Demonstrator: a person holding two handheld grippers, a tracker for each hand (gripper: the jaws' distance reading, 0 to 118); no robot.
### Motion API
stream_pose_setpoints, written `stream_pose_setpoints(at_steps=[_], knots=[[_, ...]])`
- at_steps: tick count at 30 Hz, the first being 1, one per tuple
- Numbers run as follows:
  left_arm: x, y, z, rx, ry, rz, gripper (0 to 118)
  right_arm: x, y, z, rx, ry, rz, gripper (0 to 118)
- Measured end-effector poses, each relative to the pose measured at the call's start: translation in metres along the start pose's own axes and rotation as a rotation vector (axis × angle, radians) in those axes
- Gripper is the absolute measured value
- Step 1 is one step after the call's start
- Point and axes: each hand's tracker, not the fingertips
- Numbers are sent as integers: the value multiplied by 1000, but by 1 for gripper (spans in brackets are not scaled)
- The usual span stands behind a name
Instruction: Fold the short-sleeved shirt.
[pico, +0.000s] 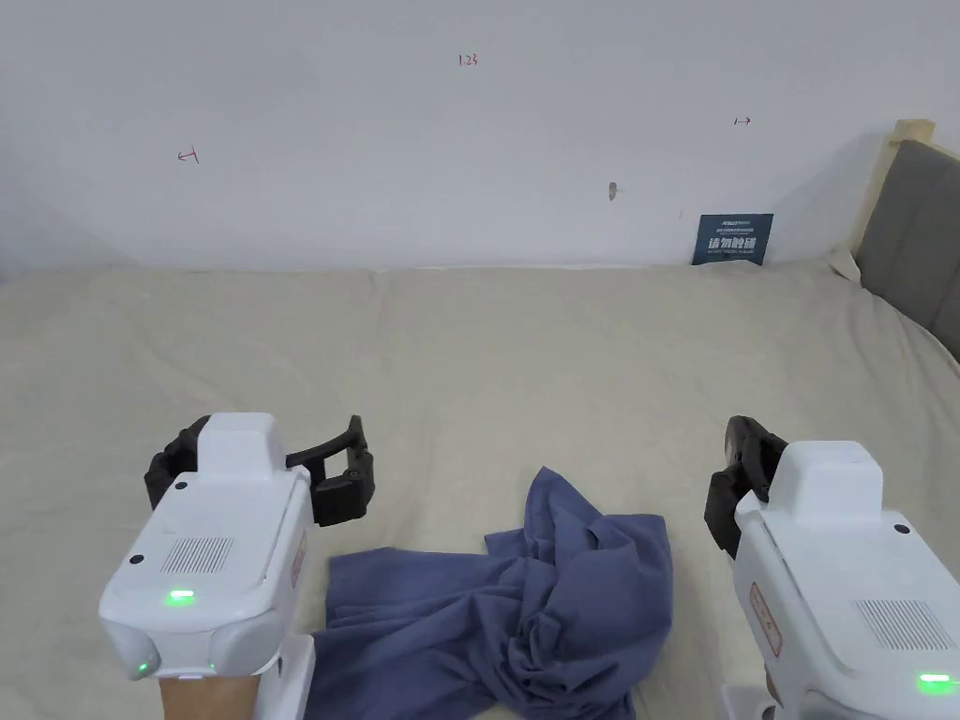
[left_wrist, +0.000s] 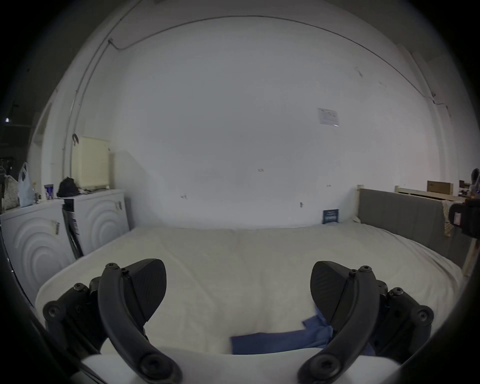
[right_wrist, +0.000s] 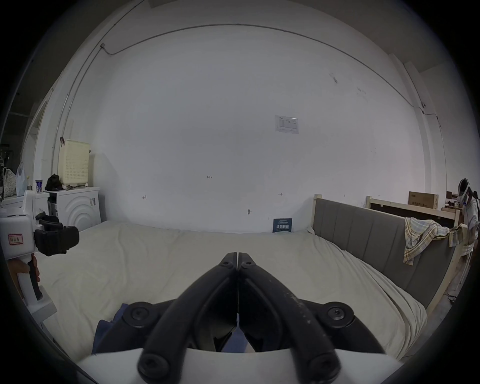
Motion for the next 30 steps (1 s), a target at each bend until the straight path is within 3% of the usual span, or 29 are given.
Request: stream_pose_setpoints(at_steps=[2, 3, 4, 6, 7, 16, 22, 30], knots=[[-7, -3, 5, 20, 19, 0, 102, -4, 0, 0, 0, 6, 2, 2], [-10, -2, 7, 23, 21, 1, 87, -5, 0, 0, 0, 10, 2, 2], [-12, -2, 9, 27, 23, 4, 70, -6, 0, 0, 1, 14, 2, 2], [-14, -2, 11, 32, 24, 12, 15, -9, -1, 0, 0, 17, 4, 2], [-15, -1, 10, 35, 25, 15, 0, -10, -1, 0, -1, 20, 3, 2], [-16, 0, 9, -40, -42, 4, 0, -13, -3, -2, -10, 29, -4, 2], [-17, -31, -10, -362, -148, 74, 0, -12, -10, -6, -26, 31, -5, 2], [-16, -119, -11, -771, -164, 205, 3, -14, -25, -13, -70, 39, -14, 2]])
